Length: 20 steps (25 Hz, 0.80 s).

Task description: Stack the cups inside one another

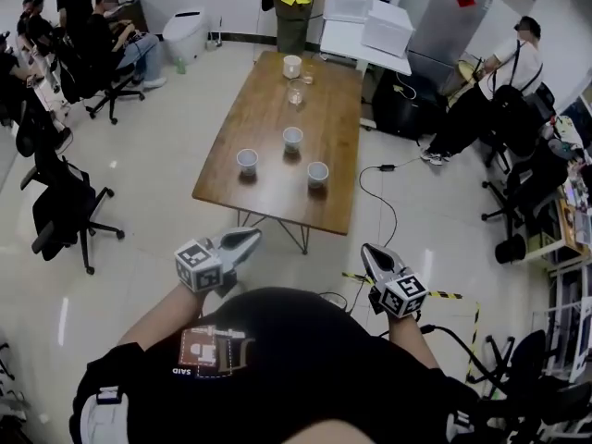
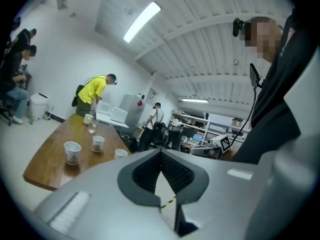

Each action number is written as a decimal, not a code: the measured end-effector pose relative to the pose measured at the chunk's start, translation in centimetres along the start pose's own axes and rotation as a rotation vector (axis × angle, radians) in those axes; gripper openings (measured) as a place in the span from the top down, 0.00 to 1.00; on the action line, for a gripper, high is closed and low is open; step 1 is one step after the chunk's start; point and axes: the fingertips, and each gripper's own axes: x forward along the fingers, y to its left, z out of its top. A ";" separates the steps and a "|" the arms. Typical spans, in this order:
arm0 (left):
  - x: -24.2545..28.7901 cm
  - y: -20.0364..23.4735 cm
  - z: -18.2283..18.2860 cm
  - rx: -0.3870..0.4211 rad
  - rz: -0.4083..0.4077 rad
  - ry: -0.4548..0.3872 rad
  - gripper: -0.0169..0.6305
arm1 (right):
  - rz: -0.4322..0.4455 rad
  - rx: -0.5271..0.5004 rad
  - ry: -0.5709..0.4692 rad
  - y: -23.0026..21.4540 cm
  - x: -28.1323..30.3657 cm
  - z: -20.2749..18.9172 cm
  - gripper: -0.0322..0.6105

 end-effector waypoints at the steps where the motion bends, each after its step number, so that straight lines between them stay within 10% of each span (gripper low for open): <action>1: -0.9 1.5 0.5 -0.002 0.020 -0.010 0.97 | 0.018 -0.012 0.007 0.4 2.0 0.5 0.93; 12: -6.7 17.1 5.2 0.025 0.012 0.057 0.97 | -0.050 0.015 -0.026 3.1 17.4 6.3 0.93; 20: -0.4 20.8 6.2 0.013 -0.003 0.060 0.97 | -0.071 0.026 0.010 -1.4 19.0 5.8 0.93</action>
